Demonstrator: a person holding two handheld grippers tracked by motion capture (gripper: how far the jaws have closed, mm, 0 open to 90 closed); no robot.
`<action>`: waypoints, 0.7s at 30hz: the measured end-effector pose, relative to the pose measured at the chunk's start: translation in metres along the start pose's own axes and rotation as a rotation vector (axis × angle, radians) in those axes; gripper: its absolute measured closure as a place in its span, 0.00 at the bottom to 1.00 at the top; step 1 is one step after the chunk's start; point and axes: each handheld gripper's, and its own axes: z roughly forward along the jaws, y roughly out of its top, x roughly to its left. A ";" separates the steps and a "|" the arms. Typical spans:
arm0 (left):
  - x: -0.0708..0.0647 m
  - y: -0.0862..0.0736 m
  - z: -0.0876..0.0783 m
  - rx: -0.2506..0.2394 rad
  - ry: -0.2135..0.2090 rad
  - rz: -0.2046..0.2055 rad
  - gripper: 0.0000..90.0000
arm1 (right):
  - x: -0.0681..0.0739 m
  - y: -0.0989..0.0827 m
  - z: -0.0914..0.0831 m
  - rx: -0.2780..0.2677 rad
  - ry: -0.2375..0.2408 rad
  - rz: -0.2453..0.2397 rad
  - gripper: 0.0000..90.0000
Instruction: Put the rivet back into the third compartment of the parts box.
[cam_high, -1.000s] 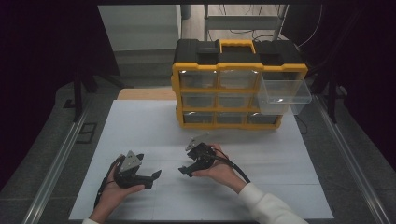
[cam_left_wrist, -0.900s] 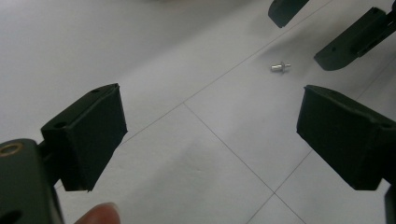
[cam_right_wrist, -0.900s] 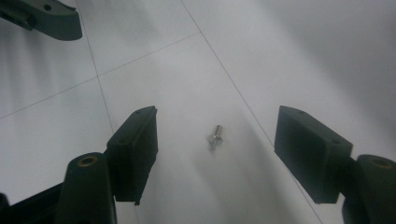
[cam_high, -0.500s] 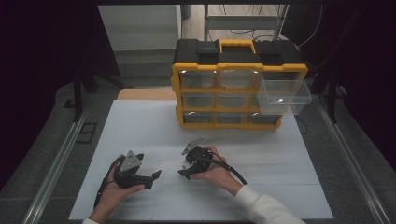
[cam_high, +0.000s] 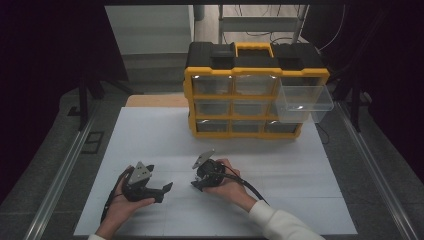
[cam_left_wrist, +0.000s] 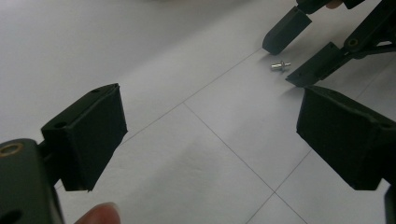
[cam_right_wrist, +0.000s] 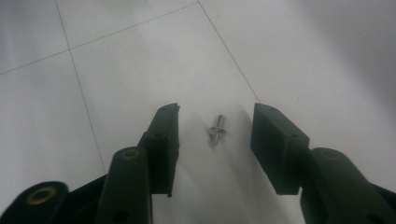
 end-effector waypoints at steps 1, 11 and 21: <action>0.000 0.000 0.000 0.000 0.000 0.000 0.10 | 0.001 0.000 0.000 -0.001 -0.001 0.002 0.64; 0.000 0.000 0.000 0.002 0.002 0.004 0.10 | -0.001 0.000 -0.002 0.006 -0.005 0.019 0.90; 0.000 0.000 0.001 0.004 0.003 0.008 0.10 | -0.002 0.000 -0.002 0.006 -0.001 0.026 0.92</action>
